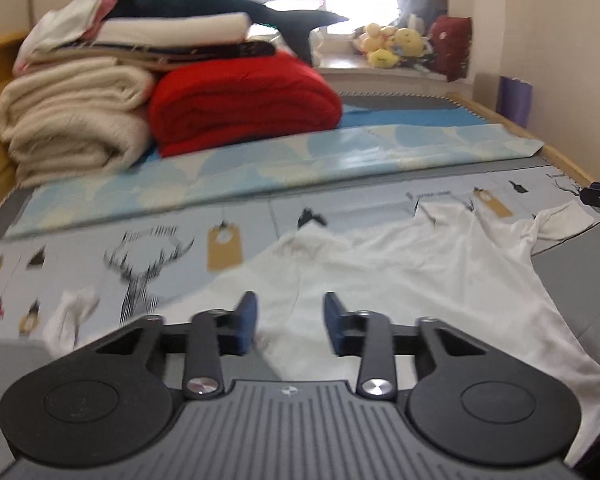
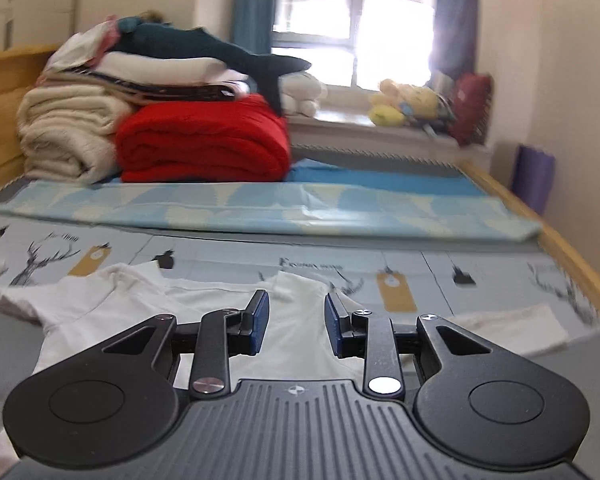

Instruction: Fold small clothes

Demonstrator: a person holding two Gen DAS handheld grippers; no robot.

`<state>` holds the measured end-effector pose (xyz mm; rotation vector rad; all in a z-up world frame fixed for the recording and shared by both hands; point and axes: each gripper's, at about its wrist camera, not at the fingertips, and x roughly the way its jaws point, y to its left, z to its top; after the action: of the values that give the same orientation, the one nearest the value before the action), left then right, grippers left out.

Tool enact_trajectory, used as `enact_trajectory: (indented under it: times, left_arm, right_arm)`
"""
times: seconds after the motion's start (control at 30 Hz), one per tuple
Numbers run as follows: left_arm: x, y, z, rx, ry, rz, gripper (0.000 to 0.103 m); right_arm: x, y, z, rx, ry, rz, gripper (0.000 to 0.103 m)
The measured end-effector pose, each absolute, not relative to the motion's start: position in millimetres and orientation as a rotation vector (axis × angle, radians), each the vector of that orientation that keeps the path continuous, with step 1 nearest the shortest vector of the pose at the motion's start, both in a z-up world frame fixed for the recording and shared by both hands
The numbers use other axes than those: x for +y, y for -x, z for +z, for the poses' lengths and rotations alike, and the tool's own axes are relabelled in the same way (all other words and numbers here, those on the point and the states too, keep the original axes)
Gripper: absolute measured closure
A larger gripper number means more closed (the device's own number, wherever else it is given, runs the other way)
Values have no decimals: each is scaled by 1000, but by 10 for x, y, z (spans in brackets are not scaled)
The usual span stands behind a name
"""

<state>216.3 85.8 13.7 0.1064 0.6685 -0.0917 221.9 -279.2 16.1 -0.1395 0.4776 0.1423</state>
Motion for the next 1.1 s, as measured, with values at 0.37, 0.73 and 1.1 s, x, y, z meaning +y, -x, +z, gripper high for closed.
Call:
enact_trajectory:
  times: [0.37,0.73,1.1]
  left_arm:
    - [1203,-2979,-208,721,-123,-53,81]
    - [2191,-3453,-622,796,-95,189,71]
    - [3656,-3816,-1045,840,65,582,42]
  right_arm:
    - [-2300,-2466,702,356,159,291,94]
    - [-1871,-3137,279,435,54,319,94]
    - [-1624,-3377,47,460,113,368,73]
